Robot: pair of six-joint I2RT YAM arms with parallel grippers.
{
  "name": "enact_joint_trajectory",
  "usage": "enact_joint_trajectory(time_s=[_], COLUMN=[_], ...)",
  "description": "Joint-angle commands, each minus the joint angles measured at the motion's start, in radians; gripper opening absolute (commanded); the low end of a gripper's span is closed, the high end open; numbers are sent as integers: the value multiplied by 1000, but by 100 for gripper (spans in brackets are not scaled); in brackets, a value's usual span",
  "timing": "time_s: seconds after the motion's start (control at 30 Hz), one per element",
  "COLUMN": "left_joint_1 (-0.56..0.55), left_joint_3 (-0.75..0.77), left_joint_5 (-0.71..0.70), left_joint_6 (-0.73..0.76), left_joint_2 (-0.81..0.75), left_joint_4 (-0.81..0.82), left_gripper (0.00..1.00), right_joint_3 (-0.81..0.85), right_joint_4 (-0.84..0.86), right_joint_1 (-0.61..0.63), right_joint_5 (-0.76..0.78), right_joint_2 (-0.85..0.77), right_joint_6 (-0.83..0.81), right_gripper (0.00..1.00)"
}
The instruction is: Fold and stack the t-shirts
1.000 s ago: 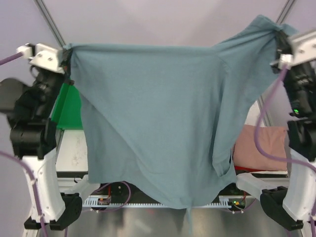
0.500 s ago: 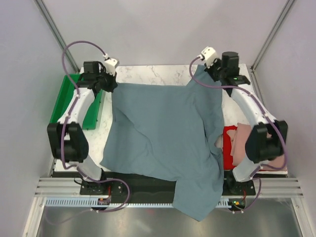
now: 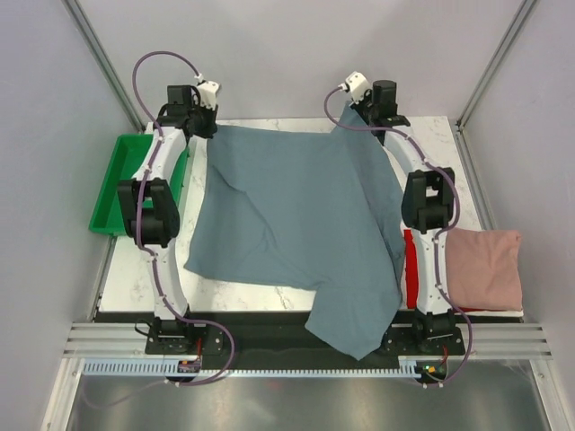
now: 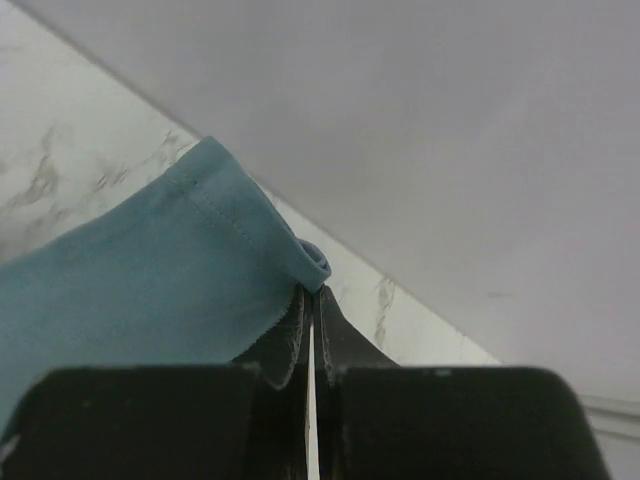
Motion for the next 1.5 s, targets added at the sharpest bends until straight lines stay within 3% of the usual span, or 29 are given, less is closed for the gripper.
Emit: enact_joint_trajectory(time_s=[0.0, 0.2, 0.4, 0.73, 0.97, 1.47], left_joint_1=[5, 5, 2, 2, 6, 51], left_joint_3=[155, 316, 405, 335, 258, 235], left_joint_5=[-58, -86, -95, -35, -34, 35], left_joint_6=[-18, -24, -33, -35, -16, -49], left_joint_2=[74, 188, 258, 194, 162, 128], left_joint_4=[-3, -4, 63, 71, 175, 195], left_gripper=[2, 4, 6, 7, 2, 2], right_joint_3=[187, 259, 362, 10, -61, -302], right_joint_4=[129, 361, 409, 401, 351, 254], right_joint_1=[1, 24, 30, 45, 45, 70], right_joint_5=[55, 95, 120, 144, 186, 242], right_joint_2=[105, 231, 306, 37, -49, -230], right_joint_6=[-45, -136, -119, -145, -142, -129], right_gripper=[0, 0, 0, 0, 0, 0])
